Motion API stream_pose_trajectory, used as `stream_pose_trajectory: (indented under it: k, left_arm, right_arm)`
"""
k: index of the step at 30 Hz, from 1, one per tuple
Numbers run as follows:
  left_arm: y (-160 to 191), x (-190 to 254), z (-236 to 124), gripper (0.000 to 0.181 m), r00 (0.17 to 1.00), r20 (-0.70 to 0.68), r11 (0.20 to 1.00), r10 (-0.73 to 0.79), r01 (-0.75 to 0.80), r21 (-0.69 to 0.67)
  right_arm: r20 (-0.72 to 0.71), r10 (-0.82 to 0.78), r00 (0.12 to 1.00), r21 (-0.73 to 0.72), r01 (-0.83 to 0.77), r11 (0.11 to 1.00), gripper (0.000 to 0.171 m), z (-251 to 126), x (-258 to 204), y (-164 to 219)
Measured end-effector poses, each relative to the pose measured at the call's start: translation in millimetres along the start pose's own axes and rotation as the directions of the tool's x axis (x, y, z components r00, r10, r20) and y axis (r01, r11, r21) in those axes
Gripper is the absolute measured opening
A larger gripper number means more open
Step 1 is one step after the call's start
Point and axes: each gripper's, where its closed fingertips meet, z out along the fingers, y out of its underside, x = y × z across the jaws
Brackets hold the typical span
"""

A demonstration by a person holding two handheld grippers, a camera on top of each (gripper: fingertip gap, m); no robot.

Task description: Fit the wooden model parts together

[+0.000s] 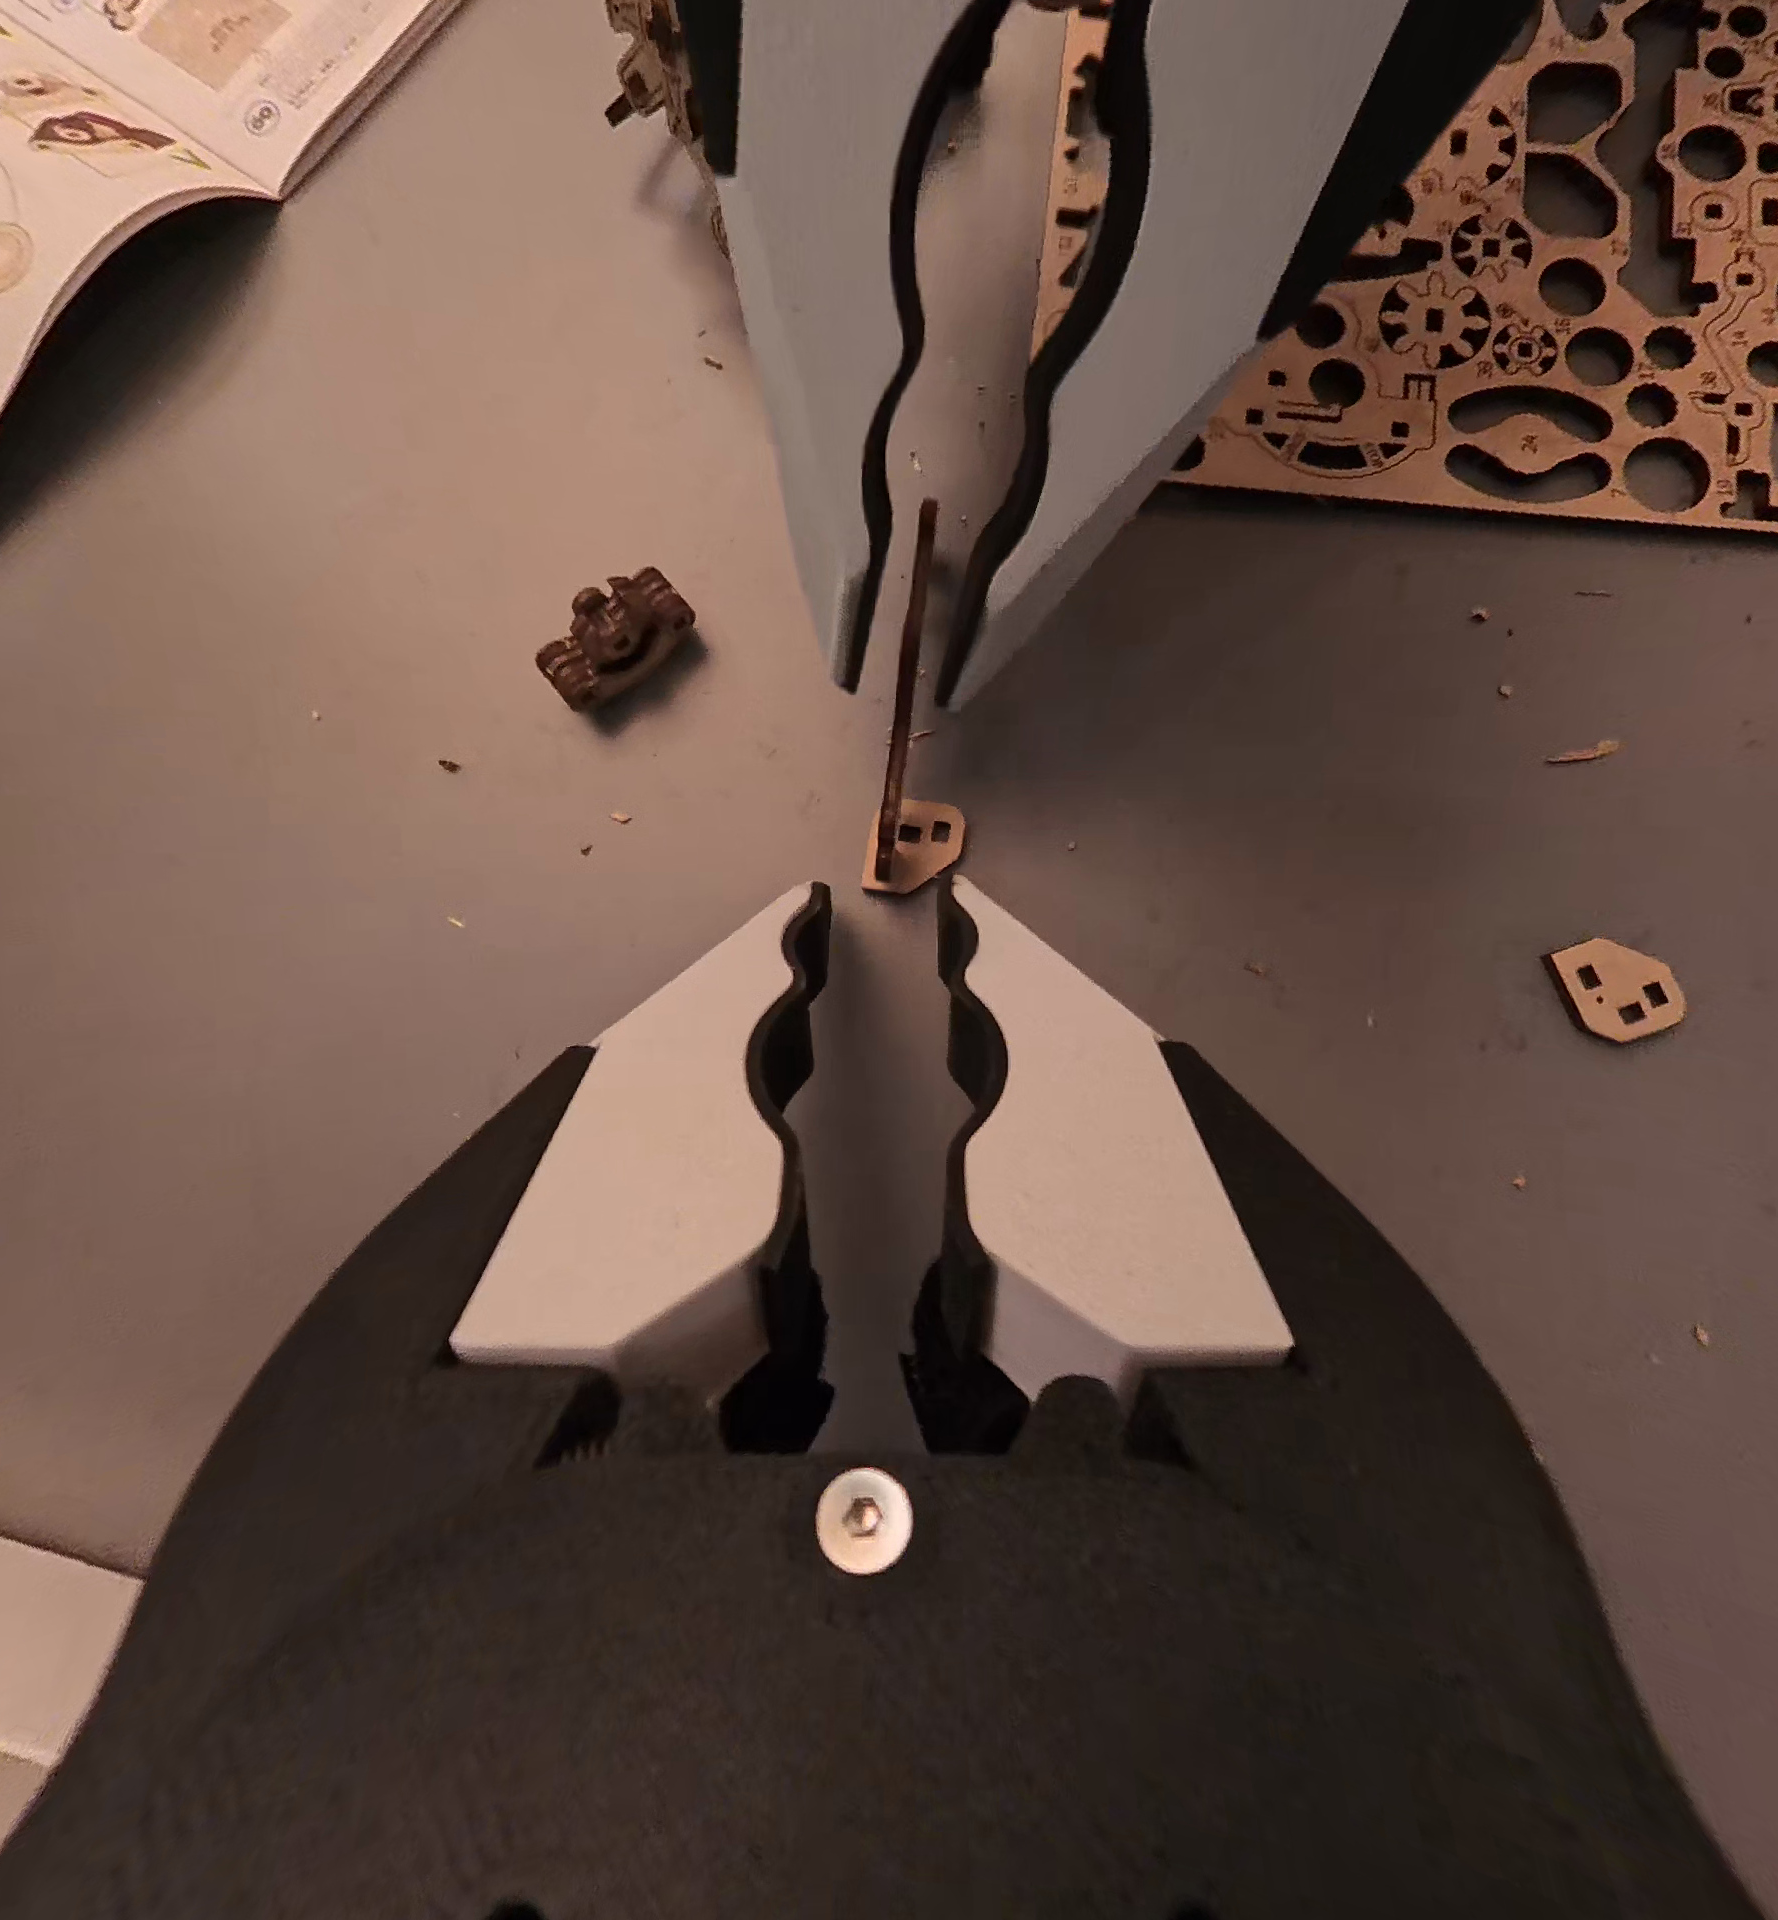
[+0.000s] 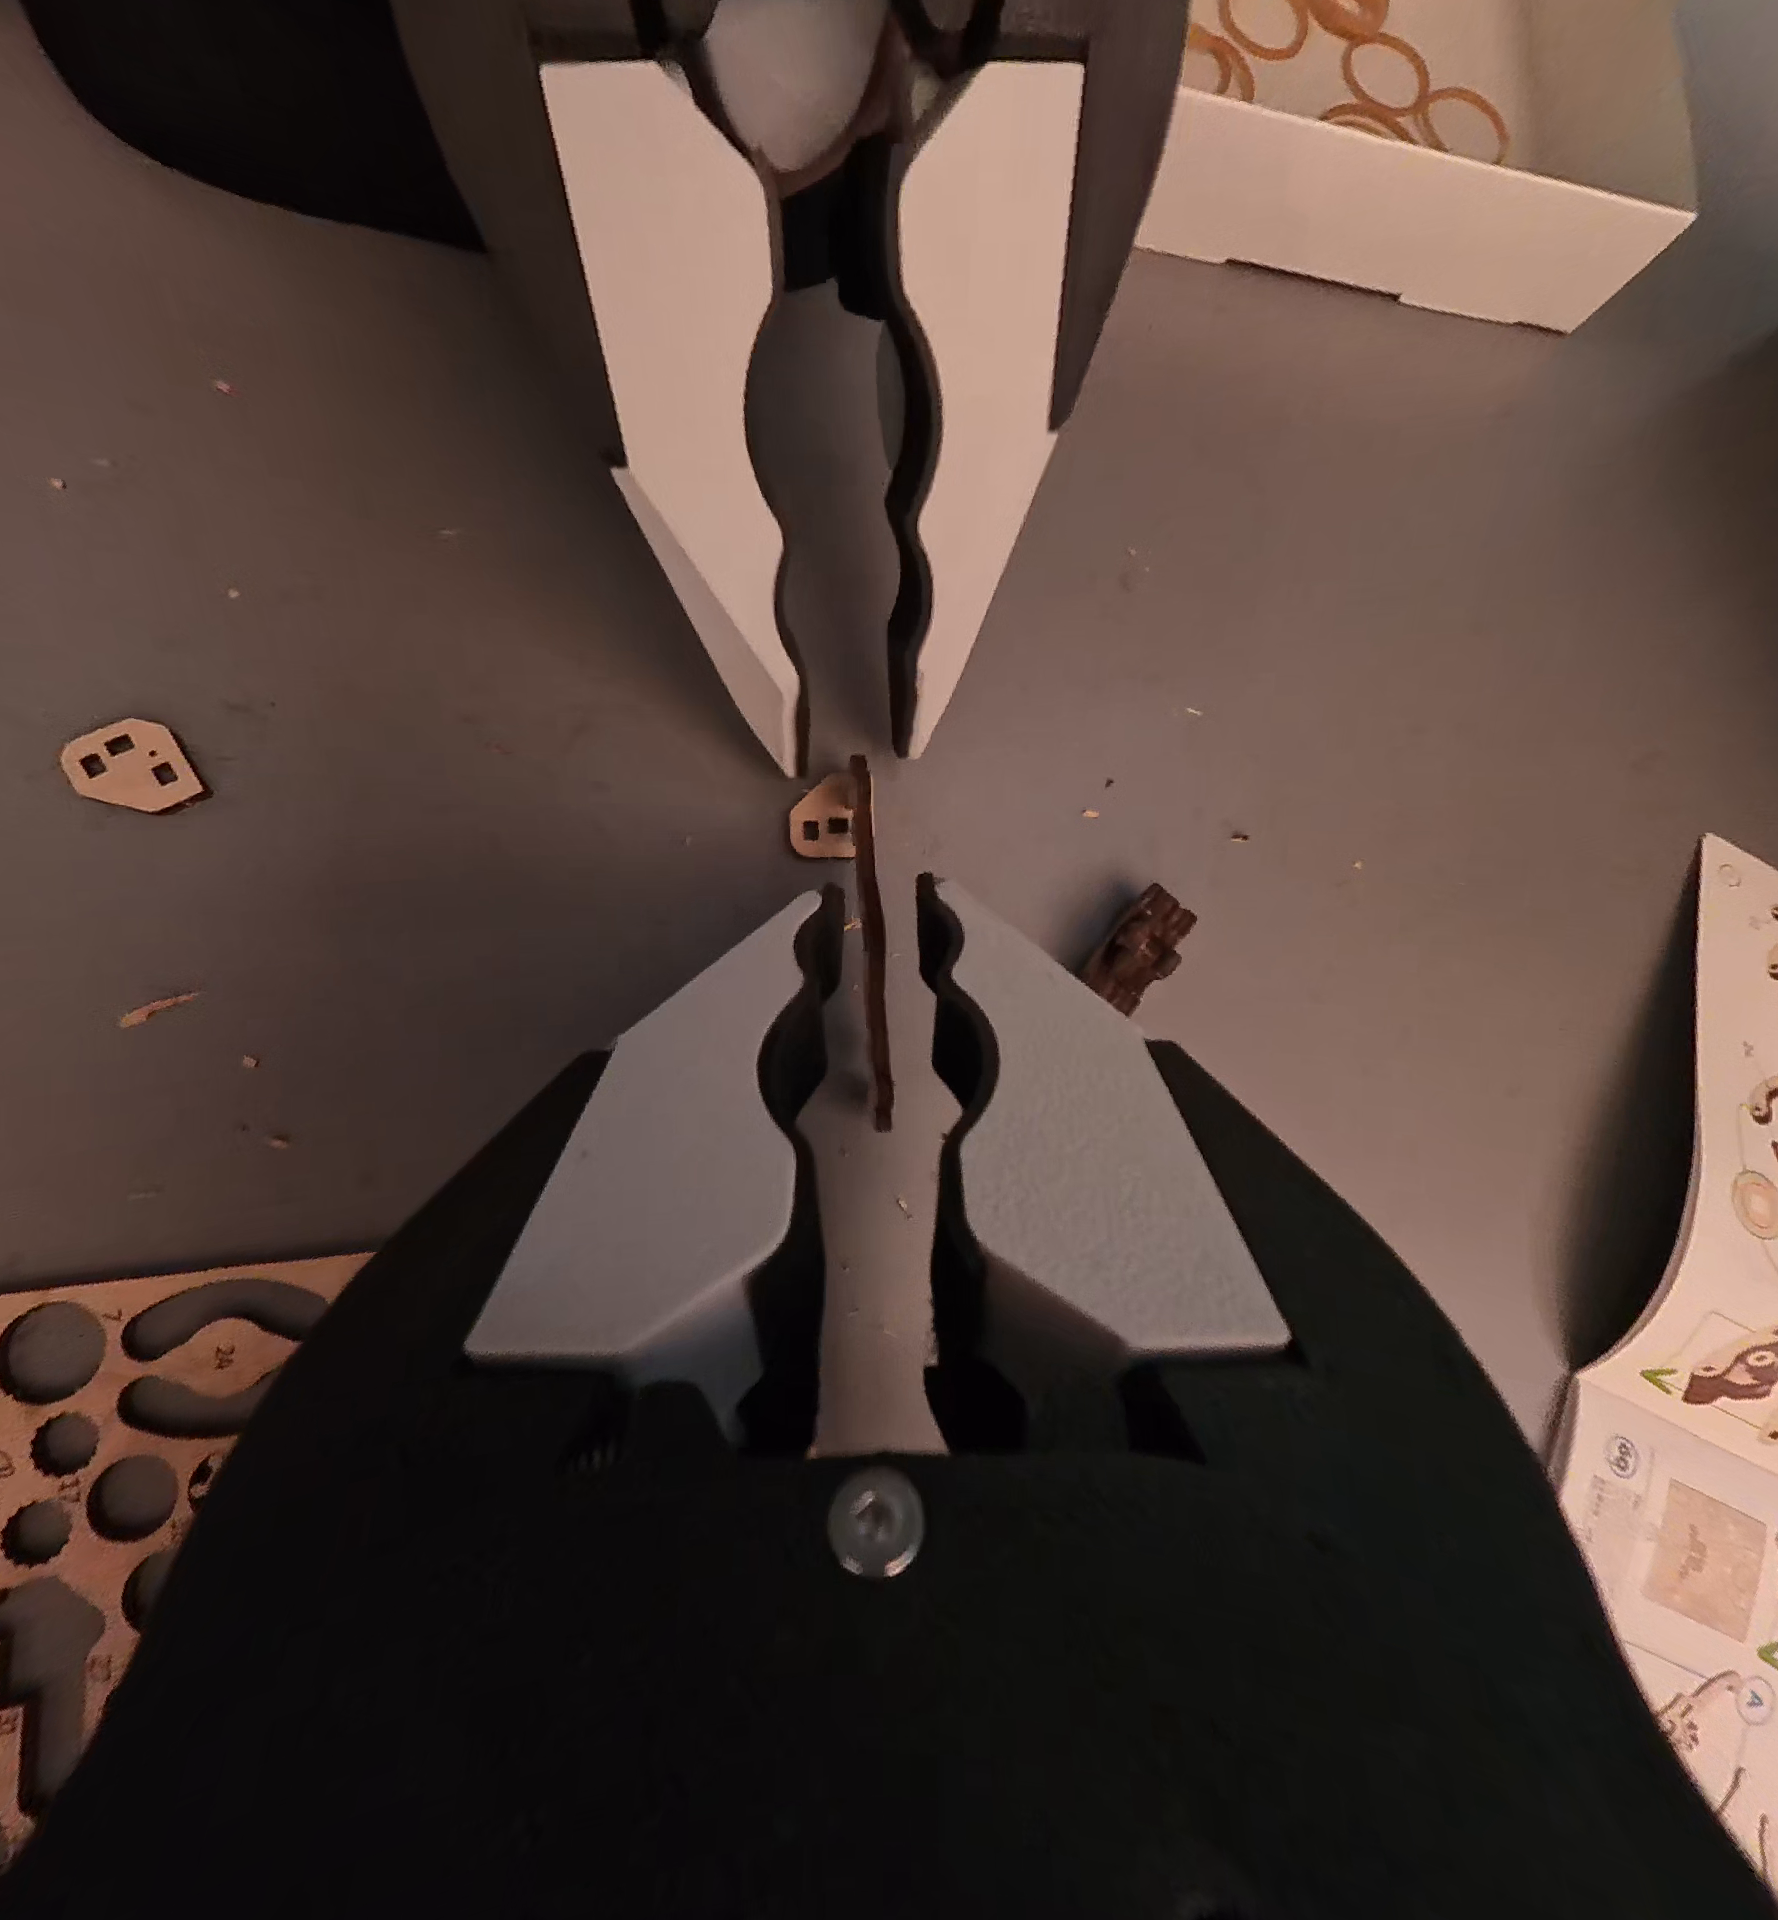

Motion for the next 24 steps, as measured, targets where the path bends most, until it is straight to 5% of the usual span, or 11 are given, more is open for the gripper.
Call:
stream_pose_trajectory:
  k: [24]
  left_arm:
    - [-6.4,1.2,8.2,0.007,0.999,-0.016,0.999,-0.038,0.038,0.028]
  right_arm:
    - [0.002,0.116,0.993,0.037,-0.116,0.993,0.002,-7.4,7.6,-5.4]
